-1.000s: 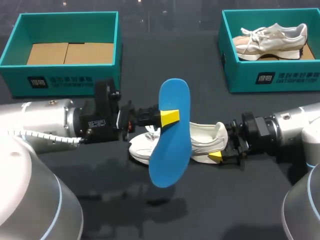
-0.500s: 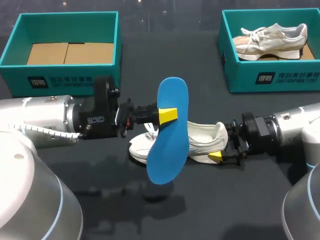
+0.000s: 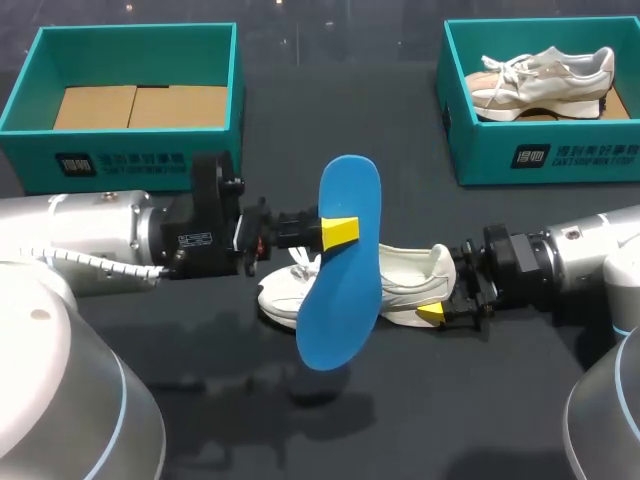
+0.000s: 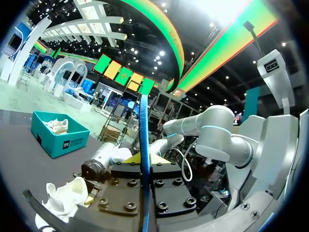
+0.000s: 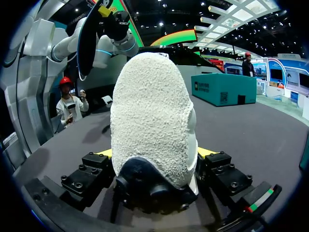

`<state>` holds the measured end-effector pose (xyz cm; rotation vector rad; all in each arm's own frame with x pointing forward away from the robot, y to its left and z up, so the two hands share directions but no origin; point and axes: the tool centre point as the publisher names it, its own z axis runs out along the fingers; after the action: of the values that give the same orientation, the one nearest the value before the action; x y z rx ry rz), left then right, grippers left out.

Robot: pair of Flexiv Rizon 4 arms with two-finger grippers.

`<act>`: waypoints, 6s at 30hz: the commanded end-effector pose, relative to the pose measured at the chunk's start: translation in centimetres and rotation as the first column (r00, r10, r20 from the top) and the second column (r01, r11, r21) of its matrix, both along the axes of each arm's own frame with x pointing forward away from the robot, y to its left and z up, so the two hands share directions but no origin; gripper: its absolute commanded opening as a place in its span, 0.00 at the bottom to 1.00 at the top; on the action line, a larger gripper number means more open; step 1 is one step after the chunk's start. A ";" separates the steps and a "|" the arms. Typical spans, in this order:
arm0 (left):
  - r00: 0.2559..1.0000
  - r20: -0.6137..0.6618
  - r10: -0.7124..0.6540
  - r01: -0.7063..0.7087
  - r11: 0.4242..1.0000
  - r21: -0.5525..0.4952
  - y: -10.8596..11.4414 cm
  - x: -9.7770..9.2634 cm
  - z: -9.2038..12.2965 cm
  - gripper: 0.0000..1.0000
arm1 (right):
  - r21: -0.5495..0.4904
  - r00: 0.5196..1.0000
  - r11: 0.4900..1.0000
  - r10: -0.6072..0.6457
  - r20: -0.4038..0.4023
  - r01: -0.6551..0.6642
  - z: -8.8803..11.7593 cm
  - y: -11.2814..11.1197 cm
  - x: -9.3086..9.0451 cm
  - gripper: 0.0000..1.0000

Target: Take the shoe out of the shoebox, open the shoe tongue, remove and reinsert the insole, then place the shoe into the shoebox

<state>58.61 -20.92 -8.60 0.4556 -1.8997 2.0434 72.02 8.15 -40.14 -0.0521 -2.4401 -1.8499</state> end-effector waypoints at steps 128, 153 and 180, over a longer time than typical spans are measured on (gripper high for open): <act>1.000 0.000 0.004 -0.004 1.000 -0.001 0.0 -0.2 -0.1 0.00 | -0.926 0.984 0.378 0.169 0.059 -0.010 2.0 5.4 4.7 0.73; 1.000 0.000 0.004 -0.004 1.000 -0.001 0.0 -0.2 -0.1 0.00 | -0.952 0.981 0.302 0.194 -0.001 -0.060 1.7 5.3 3.8 0.00; 1.000 0.000 0.004 -0.004 1.000 -0.001 0.0 -0.2 -0.1 0.00 | -0.938 0.966 0.347 -0.243 -0.089 0.001 4.9 0.8 4.7 0.00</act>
<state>58.54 -20.78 -8.56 0.4553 -1.9002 2.0440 76.78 9.00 -35.31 -0.4839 -2.9726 -0.1209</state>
